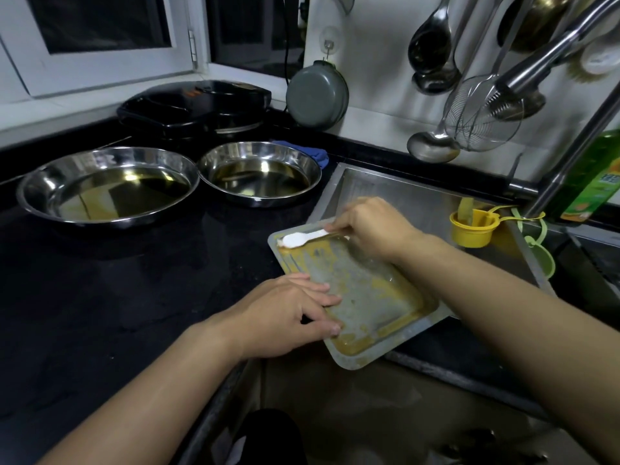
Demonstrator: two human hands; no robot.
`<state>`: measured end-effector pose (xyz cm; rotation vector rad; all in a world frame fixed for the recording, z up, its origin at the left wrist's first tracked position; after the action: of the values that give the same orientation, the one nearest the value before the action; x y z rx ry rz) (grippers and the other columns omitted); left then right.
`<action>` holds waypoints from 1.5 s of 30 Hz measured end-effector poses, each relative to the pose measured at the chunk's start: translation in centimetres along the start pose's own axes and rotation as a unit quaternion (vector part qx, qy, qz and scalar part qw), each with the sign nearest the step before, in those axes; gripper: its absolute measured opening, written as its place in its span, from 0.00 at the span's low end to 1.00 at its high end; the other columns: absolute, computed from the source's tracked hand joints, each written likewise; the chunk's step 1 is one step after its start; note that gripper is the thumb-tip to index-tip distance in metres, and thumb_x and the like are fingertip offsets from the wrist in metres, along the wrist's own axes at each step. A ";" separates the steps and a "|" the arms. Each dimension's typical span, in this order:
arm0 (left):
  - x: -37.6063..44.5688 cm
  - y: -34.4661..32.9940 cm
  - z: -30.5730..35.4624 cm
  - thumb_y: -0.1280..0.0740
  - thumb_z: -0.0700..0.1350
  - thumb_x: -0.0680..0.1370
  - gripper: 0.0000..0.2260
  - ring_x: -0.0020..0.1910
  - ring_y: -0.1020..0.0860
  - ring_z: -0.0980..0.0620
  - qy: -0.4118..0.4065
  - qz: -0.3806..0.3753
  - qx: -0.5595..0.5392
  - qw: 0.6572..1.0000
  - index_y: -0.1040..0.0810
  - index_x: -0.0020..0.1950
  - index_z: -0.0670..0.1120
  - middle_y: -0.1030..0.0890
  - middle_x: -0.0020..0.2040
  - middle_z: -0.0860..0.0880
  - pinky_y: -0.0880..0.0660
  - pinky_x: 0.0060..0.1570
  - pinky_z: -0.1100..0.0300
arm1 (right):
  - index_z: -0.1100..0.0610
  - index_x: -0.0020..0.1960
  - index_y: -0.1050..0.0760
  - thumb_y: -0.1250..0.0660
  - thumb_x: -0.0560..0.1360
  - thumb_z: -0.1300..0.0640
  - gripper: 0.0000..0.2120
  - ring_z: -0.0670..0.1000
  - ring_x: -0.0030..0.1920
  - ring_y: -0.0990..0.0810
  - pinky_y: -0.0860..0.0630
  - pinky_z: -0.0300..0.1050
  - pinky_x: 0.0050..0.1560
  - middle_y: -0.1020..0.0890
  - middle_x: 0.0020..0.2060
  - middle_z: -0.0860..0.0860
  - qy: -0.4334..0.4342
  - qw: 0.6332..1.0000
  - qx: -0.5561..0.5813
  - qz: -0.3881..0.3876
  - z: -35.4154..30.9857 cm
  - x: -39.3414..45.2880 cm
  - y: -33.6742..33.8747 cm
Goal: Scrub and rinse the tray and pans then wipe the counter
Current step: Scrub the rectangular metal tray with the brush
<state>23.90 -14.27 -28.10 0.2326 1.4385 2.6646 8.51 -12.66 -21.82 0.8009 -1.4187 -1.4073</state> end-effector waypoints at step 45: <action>-0.9 1.5 -2.3 0.31 0.73 0.69 0.36 0.73 0.47 0.59 0.122 0.126 0.036 0.984 0.38 0.68 0.56 0.43 0.70 0.58 0.37 0.69 0.57 | 0.41 0.61 0.18 0.37 0.79 0.50 0.14 0.57 0.55 0.19 0.21 0.49 0.54 0.15 0.56 0.50 -0.200 0.975 0.047 -0.084 4.2 -9.2 1.0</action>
<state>24.36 -17.09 -28.17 0.1013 1.6801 2.9334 7.85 -2.54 -21.98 0.7375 -1.7675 -1.7108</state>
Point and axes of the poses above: each hand's wrist, its own x-axis towards the middle knuckle, its own y-axis out of the back of the hand, z = x × y, the point moved 9 cm from there along x, towards the middle knuckle
